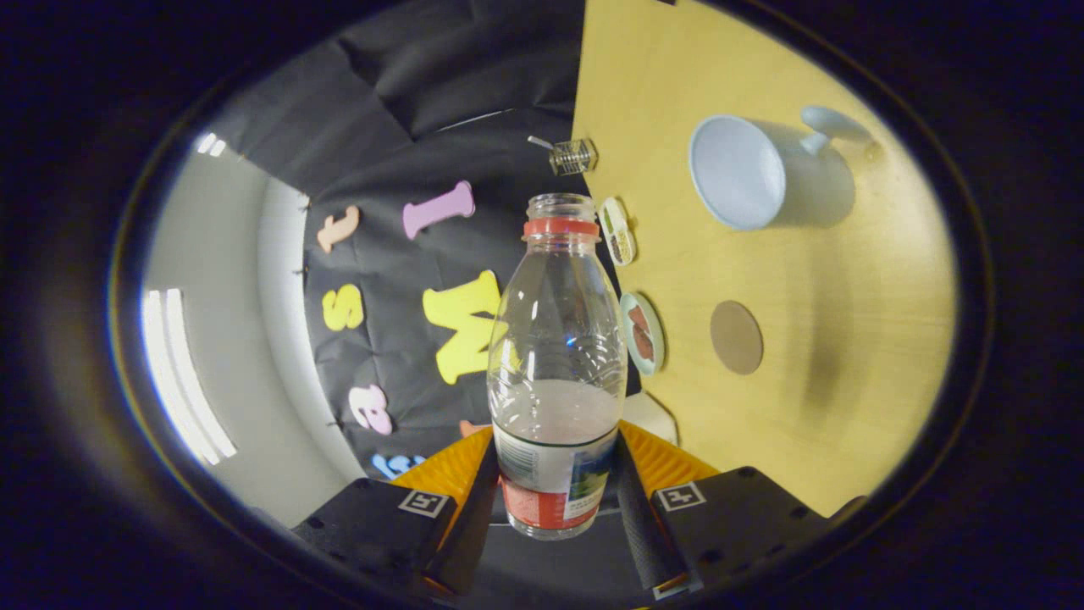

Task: Take the bottle from table, then pour the juice into the cup, finally place the bottle on the coaster

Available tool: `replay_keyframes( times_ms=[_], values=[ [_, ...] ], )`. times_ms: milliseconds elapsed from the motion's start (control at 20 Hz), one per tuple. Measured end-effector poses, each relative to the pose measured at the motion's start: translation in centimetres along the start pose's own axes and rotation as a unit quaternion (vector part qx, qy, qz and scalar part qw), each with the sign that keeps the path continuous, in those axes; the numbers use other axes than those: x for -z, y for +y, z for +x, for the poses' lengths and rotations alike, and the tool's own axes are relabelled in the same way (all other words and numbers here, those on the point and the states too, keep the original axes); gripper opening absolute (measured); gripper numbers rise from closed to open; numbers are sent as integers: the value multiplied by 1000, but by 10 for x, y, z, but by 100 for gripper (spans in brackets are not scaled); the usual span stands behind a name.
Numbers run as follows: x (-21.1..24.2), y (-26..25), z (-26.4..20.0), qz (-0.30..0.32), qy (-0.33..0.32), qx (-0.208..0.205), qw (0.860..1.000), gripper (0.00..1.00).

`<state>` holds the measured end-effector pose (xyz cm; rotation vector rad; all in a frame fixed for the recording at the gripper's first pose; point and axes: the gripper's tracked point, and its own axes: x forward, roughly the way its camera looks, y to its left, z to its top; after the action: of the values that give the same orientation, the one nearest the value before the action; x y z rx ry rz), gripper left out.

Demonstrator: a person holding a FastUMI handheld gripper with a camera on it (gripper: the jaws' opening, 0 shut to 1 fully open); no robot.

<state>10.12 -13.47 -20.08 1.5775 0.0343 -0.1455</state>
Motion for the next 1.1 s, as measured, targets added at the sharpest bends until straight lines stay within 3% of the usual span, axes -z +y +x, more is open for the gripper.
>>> replay_keyframes(
  times_ms=[100, 200, 400, 600, 700, 800, 1100],
  values=[
    [8, -7, -6, -119, 14, 15, 993, 74],
    [9, -15, -8, -250, 22, 33, 967, 74],
    [-10, -36, -23, -458, 0, 98, 884, 75],
    [-32, -35, -44, -612, -38, 146, 776, 76],
    [-31, -23, -47, -658, -48, 144, 738, 76],
    [-30, -10, -45, -689, -53, 141, 709, 76],
    [-23, 31, -4, -740, -64, 129, 657, 77]
  ],
)
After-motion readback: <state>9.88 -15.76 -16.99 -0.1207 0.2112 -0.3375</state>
